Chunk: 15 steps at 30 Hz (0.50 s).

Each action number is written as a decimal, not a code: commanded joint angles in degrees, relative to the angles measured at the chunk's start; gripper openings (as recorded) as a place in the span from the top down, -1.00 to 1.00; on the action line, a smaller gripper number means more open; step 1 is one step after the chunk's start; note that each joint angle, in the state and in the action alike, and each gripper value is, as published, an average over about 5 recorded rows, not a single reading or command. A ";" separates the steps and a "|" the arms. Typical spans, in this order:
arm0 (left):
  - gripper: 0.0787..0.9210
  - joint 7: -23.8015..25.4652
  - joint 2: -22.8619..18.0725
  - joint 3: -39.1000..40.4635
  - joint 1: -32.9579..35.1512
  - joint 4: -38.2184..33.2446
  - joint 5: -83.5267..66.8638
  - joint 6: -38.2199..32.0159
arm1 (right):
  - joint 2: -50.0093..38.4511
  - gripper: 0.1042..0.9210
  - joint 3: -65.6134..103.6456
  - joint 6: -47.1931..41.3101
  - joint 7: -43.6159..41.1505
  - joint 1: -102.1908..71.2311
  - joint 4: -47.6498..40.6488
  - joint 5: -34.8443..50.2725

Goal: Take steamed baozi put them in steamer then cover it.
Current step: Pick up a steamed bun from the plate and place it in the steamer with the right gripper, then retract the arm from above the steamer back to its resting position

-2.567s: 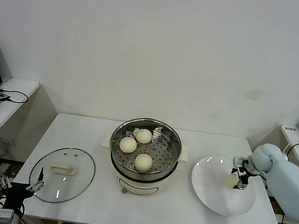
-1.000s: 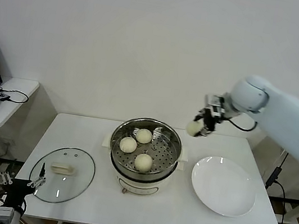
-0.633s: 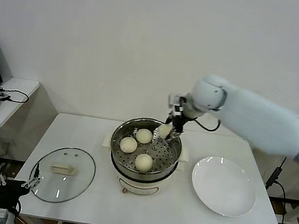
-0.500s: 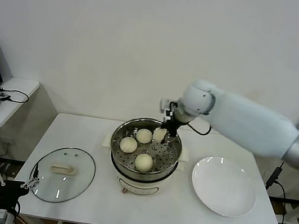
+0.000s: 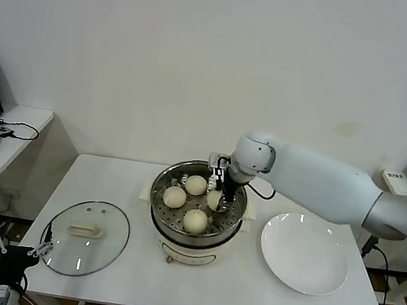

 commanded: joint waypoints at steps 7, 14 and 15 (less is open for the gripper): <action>-0.77 0.07 0.15 0.40 -0.80 0.34 -0.01 0.21 | -7.84 -0.70 5.49 -1.57 2.93 0.53 7.61 1.03; -0.77 0.03 0.32 1.12 -1.38 1.14 -0.02 0.07 | -21.59 -0.76 14.67 -0.46 22.92 -7.03 20.60 6.31; -0.77 0.02 0.35 1.20 -1.48 1.27 -0.03 0.03 | -23.87 -0.76 17.31 0.87 27.54 -10.18 22.19 7.71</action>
